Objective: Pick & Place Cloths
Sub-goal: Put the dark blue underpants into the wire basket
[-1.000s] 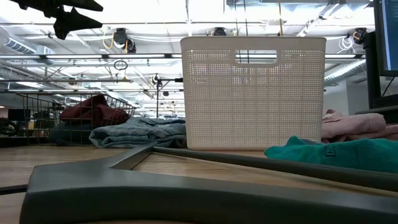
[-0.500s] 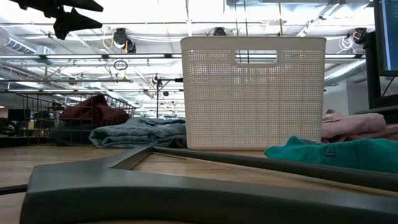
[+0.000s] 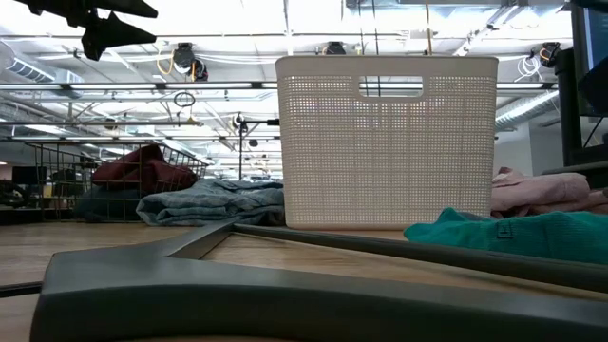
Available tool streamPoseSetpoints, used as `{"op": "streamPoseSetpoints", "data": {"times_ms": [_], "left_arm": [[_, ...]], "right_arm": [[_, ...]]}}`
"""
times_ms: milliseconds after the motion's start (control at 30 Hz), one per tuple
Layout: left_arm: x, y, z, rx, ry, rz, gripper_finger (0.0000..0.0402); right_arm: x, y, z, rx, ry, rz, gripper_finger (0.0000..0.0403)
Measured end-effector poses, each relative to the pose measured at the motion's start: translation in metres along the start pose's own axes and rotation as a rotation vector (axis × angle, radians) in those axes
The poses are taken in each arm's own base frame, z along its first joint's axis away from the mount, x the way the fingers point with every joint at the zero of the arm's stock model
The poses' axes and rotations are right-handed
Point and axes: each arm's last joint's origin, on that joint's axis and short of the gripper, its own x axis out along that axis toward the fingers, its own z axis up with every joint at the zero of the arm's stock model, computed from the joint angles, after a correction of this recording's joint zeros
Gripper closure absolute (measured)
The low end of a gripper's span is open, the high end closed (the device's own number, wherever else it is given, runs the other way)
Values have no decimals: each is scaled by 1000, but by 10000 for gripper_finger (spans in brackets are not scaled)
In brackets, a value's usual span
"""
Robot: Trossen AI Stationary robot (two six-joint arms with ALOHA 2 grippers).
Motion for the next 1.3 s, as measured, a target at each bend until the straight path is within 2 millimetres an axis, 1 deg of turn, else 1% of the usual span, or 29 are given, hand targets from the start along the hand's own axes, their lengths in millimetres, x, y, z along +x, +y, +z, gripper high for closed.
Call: {"op": "streamPoseSetpoints", "data": {"times_ms": [233, 333, 433, 800, 1100, 1300], "left_arm": [[0, 0, 0, 0, 0, 0, 163], [0, 0, 0, -8, 0, 0, 163], [0, 0, 0, -24, 0, 0, 163], [0, -1, 2, -140, -17, -16, 163], [-1, -10, 20, -226, -146, -178, 163], [9, -19, 23, -236, -157, -246, 163]], "right_arm": [[-1, -6, 2, 50, 15, -28, 400], [-2, -5, 3, 51, 15, -23, 401], [-7, -1, 5, 43, 4, -8, 401], [-42, 23, 17, -41, -58, 60, 402], [-75, 37, 23, -125, -126, 55, 403], [-100, 47, 28, -186, -215, 67, 403]]}}
